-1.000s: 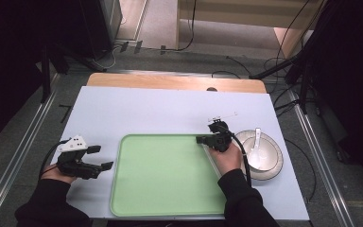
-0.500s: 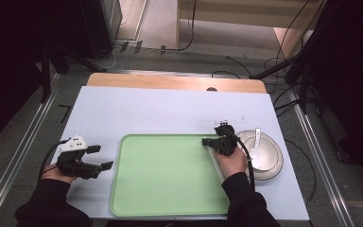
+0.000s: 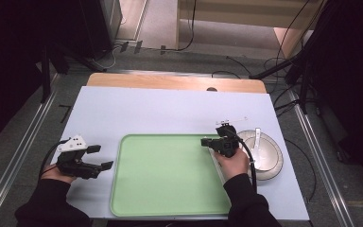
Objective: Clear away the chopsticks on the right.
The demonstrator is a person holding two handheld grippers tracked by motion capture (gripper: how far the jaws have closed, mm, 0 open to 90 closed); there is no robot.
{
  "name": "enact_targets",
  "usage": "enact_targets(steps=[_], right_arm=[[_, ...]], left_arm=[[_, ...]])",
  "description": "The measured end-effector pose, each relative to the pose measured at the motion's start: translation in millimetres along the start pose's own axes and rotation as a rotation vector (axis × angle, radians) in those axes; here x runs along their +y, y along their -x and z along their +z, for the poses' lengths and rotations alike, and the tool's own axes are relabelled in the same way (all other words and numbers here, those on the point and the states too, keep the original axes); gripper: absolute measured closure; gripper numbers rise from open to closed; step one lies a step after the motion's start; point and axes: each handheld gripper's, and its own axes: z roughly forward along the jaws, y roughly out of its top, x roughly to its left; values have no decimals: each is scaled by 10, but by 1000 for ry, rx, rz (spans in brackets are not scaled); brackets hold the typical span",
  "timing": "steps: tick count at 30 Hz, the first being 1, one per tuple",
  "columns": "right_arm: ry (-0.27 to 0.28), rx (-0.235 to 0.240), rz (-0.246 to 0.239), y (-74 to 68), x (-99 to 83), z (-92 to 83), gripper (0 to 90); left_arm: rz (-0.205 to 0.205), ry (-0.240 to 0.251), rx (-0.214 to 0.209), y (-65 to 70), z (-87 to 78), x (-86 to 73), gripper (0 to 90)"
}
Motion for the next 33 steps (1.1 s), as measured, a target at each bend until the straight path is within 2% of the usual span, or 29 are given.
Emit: enact_targets(steps=[1, 5, 8, 9, 10, 12, 15, 18, 23, 26, 33], right_arm=[[0, 0, 0, 0, 0, 0, 837], [7, 55, -41, -50, 40, -164, 732], [33, 76, -69, -68, 41, -266, 641], [33, 76, -69, -68, 41, -266, 641], [38, 105, -72, -63, 48, -321, 581], [38, 118, -71, -60, 50, -353, 568], [69, 132, -118, -64, 28, -434, 510], [73, 155, -117, -49, 11, -506, 439], [89, 153, -133, -5, 0, -579, 380], [105, 169, -139, 38, 0, -647, 361], [123, 143, -143, 160, -16, -836, 336]], left_arm=[[0, -2, 1, 0, -1, 0, 175], [-4, -1, 8, 1, -5, -1, 174], [-5, 1, 8, 0, -7, 0, 174], [-5, 1, 8, 0, -7, 0, 174], [-5, 1, 7, 1, -7, 0, 175], [-5, 1, 7, 0, -7, -1, 174], [-11, 5, 7, -3, -11, -1, 175], [-13, 9, 5, -7, -10, -4, 174], [-11, 7, 5, -6, -16, -2, 174], [-13, 13, 0, -19, -24, -6, 174], [-14, 8, 4, -19, -24, -7, 174]])
